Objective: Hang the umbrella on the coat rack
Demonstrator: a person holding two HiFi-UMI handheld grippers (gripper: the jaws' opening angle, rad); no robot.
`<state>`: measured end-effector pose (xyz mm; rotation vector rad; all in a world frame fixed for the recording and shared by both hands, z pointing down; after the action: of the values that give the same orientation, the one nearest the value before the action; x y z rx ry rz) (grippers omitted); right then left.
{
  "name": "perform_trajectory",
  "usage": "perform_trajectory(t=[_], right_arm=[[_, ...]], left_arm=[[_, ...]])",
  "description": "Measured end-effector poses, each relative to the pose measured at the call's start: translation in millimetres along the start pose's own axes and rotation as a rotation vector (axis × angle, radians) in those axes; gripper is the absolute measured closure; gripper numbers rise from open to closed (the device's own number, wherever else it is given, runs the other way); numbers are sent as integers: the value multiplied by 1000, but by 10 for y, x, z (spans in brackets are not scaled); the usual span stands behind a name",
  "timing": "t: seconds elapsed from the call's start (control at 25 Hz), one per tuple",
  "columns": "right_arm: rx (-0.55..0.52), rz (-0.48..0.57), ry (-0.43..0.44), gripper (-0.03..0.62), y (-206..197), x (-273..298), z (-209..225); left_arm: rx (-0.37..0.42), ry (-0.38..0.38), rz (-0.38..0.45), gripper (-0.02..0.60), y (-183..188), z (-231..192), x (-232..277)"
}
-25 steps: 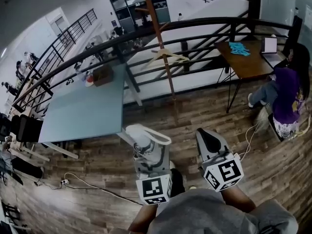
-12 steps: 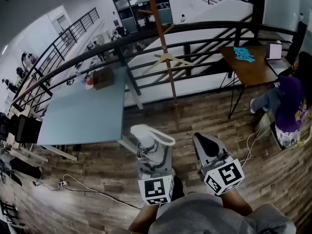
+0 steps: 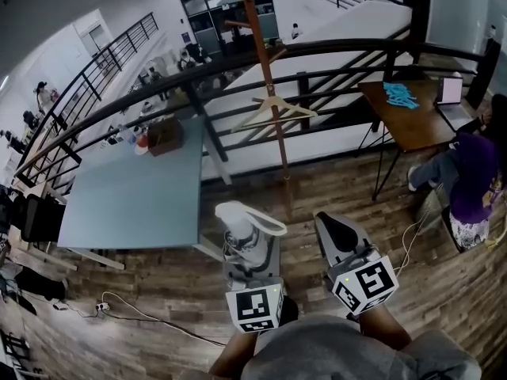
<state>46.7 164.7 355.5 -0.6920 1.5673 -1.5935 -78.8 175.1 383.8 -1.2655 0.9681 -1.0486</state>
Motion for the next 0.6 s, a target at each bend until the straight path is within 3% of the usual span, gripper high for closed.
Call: perform_trajectory(t=[0.6], right_arm=[[-1, 11, -24, 569, 25, 1018, 70]], left_arm=[[11, -11, 27, 330, 142, -712, 732]])
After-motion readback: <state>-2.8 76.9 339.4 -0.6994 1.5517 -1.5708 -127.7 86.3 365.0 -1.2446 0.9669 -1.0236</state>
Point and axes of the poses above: the fingertips, and each gripper's own axes: x forward along the fingers, z to its right, y out of its top, the point moved 1 cm from there along -x, backward along the fingers, and after that the axes turned 7 degrees about z, right-handed, at the moved point
